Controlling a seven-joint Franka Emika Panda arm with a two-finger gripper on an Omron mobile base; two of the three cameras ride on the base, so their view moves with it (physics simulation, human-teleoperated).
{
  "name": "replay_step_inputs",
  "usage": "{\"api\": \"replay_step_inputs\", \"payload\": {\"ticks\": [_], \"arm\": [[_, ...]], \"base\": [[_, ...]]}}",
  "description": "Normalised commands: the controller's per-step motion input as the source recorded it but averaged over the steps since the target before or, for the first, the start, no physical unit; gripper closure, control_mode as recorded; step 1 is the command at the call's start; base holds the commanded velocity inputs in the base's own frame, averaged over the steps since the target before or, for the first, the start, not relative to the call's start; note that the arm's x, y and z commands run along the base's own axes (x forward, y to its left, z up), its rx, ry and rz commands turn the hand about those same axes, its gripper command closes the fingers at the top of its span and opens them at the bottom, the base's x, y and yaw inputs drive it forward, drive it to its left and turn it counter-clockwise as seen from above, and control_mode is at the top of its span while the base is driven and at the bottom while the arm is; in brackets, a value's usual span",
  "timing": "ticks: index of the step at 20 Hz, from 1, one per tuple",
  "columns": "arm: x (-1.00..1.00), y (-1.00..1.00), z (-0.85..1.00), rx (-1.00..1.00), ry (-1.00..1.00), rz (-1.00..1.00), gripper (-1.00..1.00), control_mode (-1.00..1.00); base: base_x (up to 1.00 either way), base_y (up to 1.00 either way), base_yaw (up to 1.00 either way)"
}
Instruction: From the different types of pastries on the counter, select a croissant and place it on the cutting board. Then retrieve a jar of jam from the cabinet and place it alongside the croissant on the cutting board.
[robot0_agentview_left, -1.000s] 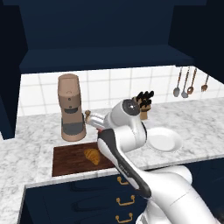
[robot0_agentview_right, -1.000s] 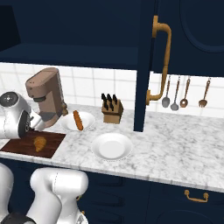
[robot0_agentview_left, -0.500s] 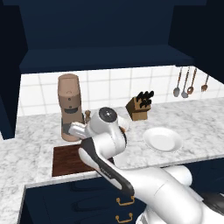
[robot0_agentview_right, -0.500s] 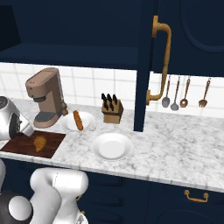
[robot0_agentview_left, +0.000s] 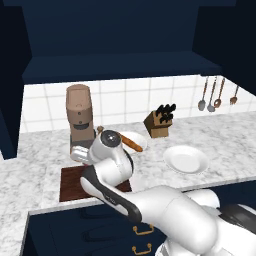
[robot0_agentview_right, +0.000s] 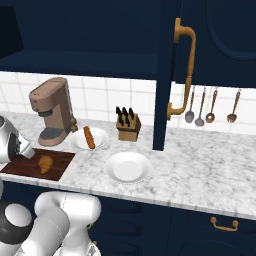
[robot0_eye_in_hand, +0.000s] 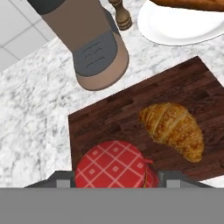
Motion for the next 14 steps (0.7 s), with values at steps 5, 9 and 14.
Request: {"api": "replay_step_inputs", "payload": {"ticks": [5,9,14], "arm": [[0.13,0.01,-0.09,0.0,0.0,0.0,1.0,-1.0],[0.17,0.0,-0.12,-0.05,0.0,0.0,1.0,-1.0],[0.05,0.16,-0.02,-0.02,0.0,0.0,1.0,-1.0]], "base": [[0.0,0.0,0.0],[0.0,0.0,0.0],[0.0,0.0,0.0]]}}
